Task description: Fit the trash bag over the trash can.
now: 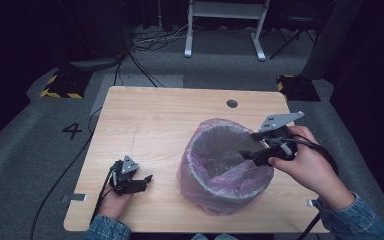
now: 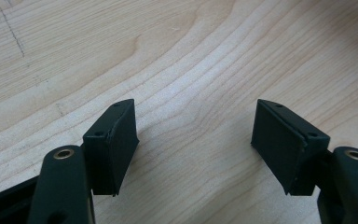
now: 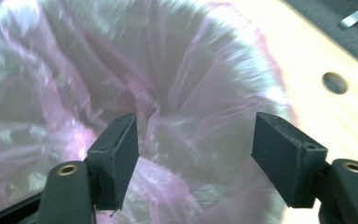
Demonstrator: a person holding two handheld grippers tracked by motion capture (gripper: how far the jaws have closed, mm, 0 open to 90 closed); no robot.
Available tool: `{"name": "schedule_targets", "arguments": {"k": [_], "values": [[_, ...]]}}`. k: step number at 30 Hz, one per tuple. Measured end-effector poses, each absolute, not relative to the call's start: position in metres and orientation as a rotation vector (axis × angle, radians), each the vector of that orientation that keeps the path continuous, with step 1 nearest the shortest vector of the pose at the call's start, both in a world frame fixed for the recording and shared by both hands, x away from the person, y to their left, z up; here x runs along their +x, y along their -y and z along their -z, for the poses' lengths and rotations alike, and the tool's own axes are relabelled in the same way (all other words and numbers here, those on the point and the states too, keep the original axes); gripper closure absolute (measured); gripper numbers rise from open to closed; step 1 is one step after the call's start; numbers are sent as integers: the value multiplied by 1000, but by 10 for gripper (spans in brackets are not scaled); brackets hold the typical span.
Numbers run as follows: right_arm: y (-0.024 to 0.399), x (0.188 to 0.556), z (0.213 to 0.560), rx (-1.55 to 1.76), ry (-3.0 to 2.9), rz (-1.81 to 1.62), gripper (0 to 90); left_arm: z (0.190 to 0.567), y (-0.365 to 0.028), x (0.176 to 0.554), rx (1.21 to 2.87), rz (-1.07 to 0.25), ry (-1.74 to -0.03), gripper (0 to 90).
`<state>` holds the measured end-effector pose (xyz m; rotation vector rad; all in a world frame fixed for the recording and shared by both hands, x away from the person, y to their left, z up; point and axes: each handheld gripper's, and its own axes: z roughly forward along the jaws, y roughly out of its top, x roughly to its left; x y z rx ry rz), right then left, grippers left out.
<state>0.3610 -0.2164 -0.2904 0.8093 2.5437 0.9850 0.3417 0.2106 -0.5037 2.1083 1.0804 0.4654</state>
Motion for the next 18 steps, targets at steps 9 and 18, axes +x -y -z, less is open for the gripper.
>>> {"name": "schedule_targets", "arguments": {"k": [9,18], "values": [[267,372,289,982,-2300,-1055,305,504,-211,342,2108,-465,-1082,308],[303,375,312,1128,-2228,-1036,296,504,-210,344,2105,-463,-1081,294]]}}
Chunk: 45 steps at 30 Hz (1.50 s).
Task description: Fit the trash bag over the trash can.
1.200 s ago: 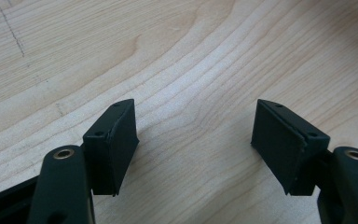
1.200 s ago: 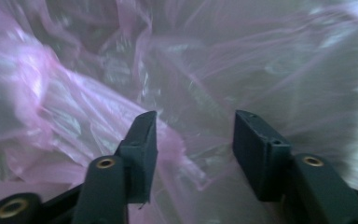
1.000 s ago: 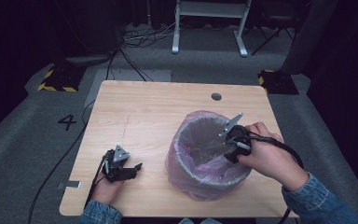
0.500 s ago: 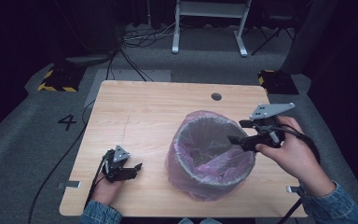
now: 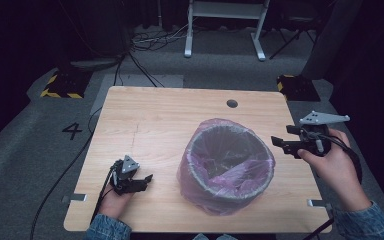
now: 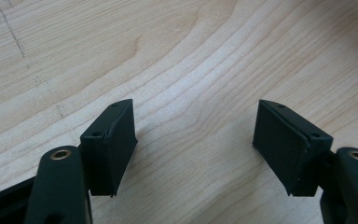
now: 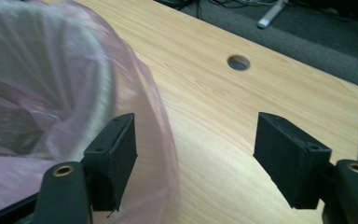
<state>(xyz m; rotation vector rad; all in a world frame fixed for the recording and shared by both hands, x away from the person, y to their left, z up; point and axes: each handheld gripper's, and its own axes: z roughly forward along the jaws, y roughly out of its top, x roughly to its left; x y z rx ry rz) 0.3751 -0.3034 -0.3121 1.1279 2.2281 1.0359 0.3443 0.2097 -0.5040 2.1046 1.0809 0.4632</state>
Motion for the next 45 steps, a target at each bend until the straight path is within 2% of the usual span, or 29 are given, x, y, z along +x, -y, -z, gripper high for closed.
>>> {"name": "schedule_targets", "arguments": {"k": [12,16,22,45], "values": [[337,368,344,1221,-2177,-973,282,504,-209,345,2106,-465,-1085,290],[347,364,357,1227,-2167,-963,273,504,-211,343,2129,-439,-1024,291],[362,355,375,1240,-2170,-971,263,504,-218,336,2139,-432,-1027,230],[384,314,441,1180,-2160,-998,249,504,-229,326,2145,-430,-1023,216]]}}
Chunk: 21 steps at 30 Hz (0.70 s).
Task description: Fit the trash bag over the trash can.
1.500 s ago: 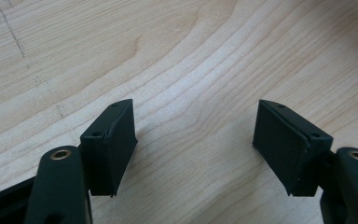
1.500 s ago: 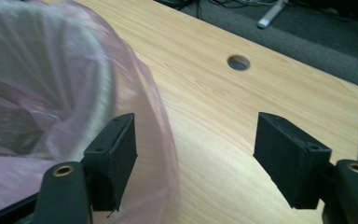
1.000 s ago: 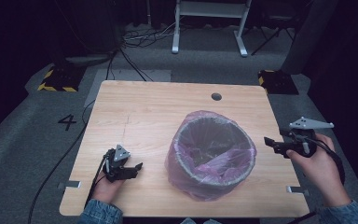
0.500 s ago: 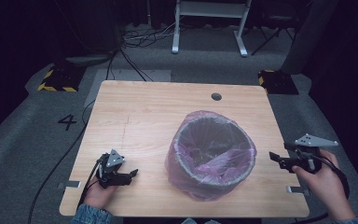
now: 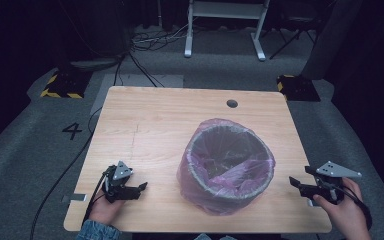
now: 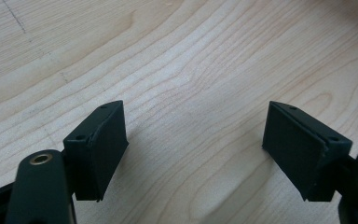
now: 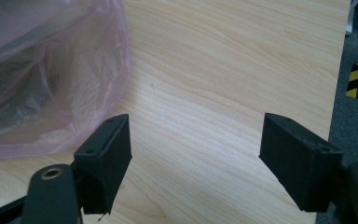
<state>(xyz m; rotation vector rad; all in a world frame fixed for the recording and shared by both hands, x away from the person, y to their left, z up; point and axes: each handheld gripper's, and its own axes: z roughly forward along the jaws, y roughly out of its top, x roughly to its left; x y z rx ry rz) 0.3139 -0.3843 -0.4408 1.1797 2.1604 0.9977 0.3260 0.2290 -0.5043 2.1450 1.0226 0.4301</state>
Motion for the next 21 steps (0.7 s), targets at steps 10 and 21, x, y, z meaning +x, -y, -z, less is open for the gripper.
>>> {"name": "schedule_targets", "arguments": {"k": [10,21], "values": [[377,308,472,1197,-2088,-1077,249,504,-229,326,2145,-430,-1022,215],[379,321,496,1284,-1995,-1085,237,504,-229,327,2148,-430,-1021,211]]}}
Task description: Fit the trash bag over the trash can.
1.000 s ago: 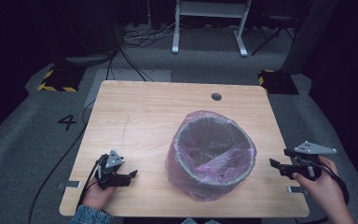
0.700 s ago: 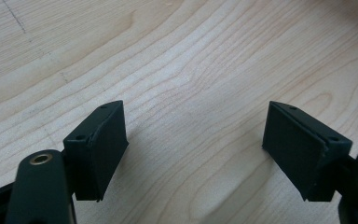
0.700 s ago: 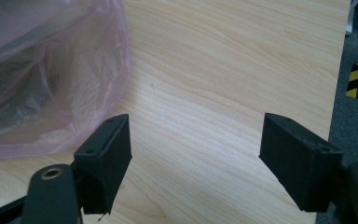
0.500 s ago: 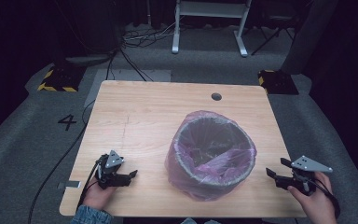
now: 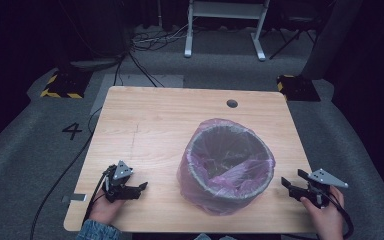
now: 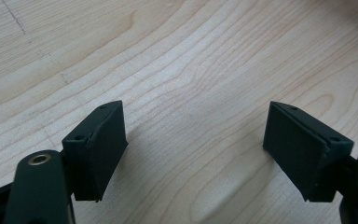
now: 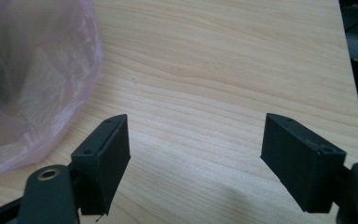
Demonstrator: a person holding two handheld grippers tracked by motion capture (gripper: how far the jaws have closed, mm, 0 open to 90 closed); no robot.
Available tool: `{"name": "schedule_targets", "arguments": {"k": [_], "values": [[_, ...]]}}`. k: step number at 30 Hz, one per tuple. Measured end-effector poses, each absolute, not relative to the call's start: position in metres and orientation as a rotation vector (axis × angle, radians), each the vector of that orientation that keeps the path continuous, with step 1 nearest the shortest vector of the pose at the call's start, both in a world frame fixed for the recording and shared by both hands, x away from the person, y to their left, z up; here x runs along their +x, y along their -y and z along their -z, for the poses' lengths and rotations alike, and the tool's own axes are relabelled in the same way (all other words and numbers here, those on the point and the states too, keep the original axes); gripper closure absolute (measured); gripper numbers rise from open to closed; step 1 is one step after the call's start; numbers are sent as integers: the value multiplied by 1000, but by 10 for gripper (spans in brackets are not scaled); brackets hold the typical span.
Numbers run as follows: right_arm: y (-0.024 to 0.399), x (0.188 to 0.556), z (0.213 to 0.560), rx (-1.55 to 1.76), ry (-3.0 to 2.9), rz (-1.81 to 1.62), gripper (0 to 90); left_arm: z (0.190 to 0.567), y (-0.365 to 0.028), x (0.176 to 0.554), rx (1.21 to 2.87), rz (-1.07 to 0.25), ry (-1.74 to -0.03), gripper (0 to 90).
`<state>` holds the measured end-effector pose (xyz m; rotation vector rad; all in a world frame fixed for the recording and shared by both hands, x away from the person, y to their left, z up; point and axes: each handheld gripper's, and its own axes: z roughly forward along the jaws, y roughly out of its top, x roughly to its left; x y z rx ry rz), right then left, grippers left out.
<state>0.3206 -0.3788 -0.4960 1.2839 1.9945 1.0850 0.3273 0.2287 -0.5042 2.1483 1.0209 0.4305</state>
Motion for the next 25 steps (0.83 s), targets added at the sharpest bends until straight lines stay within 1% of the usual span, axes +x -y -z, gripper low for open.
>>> {"name": "schedule_targets", "arguments": {"k": [5,7,8,12,18,25], "values": [[379,329,501,1322,-2060,-1054,234,504,-228,328,2147,-429,-1022,210],[379,335,502,1356,-2114,-1030,196,504,-228,328,2146,-429,-1024,210],[378,338,503,1368,-2147,-1004,155,504,-228,328,2146,-430,-1023,210],[374,343,504,1329,-2174,-950,123,504,-228,328,2147,-430,-1023,209],[373,352,505,1351,-2181,-916,8,504,-228,328,2147,-430,-1023,209],[373,358,505,1342,-2202,-918,0,504,-228,328,2147,-431,-1023,209]]}}
